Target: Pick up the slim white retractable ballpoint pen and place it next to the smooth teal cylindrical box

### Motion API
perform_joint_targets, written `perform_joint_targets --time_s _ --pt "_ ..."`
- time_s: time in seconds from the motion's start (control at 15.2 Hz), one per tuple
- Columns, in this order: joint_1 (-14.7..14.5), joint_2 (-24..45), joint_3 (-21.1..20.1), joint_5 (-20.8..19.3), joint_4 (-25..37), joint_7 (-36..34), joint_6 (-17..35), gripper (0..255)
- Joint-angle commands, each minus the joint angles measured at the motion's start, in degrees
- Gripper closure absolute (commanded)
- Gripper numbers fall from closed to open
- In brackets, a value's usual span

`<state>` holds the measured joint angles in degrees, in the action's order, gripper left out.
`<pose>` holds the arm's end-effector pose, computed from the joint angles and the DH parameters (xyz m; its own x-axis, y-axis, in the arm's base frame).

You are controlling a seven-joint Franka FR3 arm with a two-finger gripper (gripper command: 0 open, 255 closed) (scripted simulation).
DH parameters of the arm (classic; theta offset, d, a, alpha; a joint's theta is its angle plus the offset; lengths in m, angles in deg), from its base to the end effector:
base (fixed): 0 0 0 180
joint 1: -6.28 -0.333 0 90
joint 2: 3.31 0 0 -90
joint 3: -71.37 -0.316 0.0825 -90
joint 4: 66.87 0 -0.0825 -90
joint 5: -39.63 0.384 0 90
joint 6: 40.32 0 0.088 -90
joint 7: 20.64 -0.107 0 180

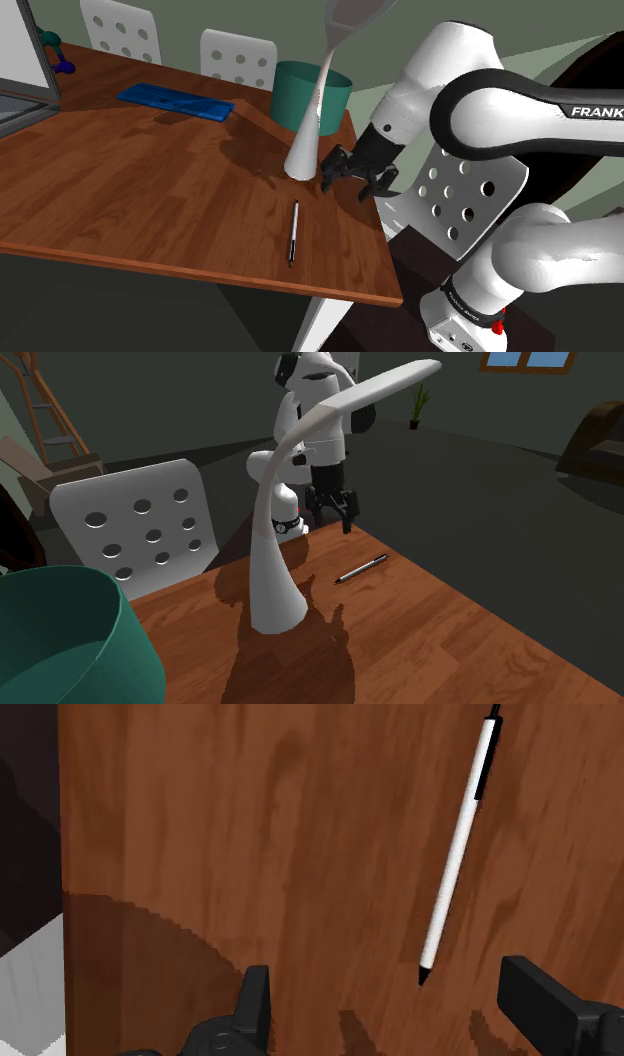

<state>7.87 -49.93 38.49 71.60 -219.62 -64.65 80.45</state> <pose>0.2904 0.2061 0.4569 0.8298 -0.5551 0.0570 -0.5318 -0.8176 -0.2207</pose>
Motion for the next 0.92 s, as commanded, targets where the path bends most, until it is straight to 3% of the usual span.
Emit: perform_joint_targets --time_s 0.0,0.26,0.86 --pt "1.9 3.99 -4.39 1.62 1.33 -4.54 5.0 0" --pt "6.58 10.96 -13.04 2.67 4.25 -13.2 13.3 0" --pt "9.02 17.09 -17.86 2.96 2.98 -13.43 21.12 0"
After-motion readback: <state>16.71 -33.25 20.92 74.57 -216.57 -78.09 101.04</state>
